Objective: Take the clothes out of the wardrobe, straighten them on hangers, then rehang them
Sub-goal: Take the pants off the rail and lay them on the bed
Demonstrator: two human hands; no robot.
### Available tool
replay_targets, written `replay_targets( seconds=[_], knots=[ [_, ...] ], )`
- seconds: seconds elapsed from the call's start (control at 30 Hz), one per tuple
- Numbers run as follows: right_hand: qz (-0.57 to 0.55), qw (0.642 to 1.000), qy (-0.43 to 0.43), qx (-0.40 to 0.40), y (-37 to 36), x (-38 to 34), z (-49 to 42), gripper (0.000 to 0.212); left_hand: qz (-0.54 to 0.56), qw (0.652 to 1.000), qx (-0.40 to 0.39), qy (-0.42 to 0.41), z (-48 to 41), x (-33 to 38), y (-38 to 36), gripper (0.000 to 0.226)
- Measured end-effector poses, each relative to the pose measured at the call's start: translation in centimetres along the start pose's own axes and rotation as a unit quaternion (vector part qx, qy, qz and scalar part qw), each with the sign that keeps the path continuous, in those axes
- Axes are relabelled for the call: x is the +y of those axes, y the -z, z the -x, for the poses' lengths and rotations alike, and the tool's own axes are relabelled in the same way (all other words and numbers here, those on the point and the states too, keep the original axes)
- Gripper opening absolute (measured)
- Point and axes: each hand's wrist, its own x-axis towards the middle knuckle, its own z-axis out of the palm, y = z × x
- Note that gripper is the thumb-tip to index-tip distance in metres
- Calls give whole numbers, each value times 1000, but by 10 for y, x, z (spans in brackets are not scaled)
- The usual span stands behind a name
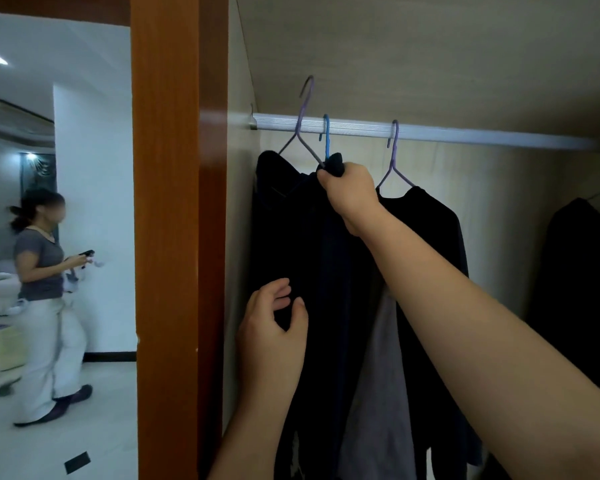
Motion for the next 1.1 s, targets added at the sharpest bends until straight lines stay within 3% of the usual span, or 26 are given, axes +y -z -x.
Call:
replay_targets(
  seconds=[0.2, 0.37, 0.5, 0.7, 0.83, 0.97, 1.1],
  knots=[
    [-72, 997, -13, 24, 34, 0, 54, 20, -22, 998, -14, -57, 17, 1, 1, 30],
    [-109, 994, -23, 16, 73, 10, 125, 12, 12, 989, -92, -116, 37, 2, 5, 32],
    [-93, 992, -71, 37, 106, 26, 189, 11, 34, 971, -126, -202, 56, 2, 17, 36],
    [-32, 986, -148, 75, 166, 35, 295, 11, 123, 941, -107, -297, 99, 3, 31, 18],
    [3, 972, -221, 77, 204, 31, 357, 20, 122, 937, -184, -271, 116, 3, 11, 25],
    [64, 951, -287, 95, 235, 24, 407, 14, 89, 919, -298, -243, 141, -11, -30, 35],
    [95, 927, -336, 136, 265, 9, 450, 15, 84, 871, -465, -135, 174, -21, -70, 37]
  ],
)
